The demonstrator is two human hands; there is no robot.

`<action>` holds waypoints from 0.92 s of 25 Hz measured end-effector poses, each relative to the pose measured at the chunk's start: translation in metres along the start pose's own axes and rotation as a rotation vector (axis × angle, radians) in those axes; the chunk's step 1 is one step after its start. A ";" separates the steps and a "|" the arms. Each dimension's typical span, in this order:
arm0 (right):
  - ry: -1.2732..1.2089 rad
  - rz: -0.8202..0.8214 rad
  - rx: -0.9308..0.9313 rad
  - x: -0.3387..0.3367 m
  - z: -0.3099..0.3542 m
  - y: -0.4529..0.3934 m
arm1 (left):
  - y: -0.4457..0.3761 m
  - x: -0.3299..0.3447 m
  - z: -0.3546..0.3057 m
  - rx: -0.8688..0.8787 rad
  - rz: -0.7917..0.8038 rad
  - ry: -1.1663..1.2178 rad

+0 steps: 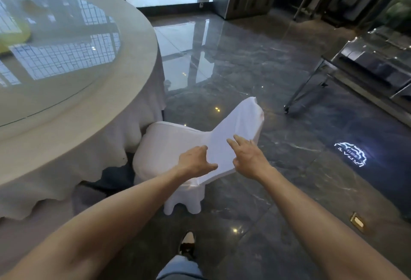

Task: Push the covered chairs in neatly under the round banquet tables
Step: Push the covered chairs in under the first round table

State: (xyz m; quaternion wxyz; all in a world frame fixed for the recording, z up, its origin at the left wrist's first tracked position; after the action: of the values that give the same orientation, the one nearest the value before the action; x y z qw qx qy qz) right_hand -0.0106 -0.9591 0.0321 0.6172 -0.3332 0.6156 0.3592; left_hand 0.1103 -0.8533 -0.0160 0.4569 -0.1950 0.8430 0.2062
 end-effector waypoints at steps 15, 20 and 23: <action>0.145 0.092 -0.430 0.043 -0.216 -0.144 | -0.144 0.113 -0.144 -0.242 0.097 0.033; 0.121 0.094 -0.481 0.052 -0.224 -0.181 | -0.141 0.130 -0.151 -0.388 -0.004 0.021; 0.150 0.090 -0.540 0.055 -0.217 -0.187 | -0.135 0.127 -0.157 -0.420 -0.087 0.022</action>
State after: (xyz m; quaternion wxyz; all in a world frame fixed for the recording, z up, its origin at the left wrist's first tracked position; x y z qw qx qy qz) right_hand 0.0351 -1.2396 -0.0330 0.4425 -0.4835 0.5558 0.5114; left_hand 0.0077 -1.0665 -0.0687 0.4057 -0.3243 0.7772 0.3552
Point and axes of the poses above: each hand's wrist, its own y-axis away from the middle knuckle, its own x-axis out of the palm, z = x × y, the point moved 7 cm from there along -y, towards the middle knuckle, and after that the axes turned 5 degrees about -z, right-handed, at the moved point
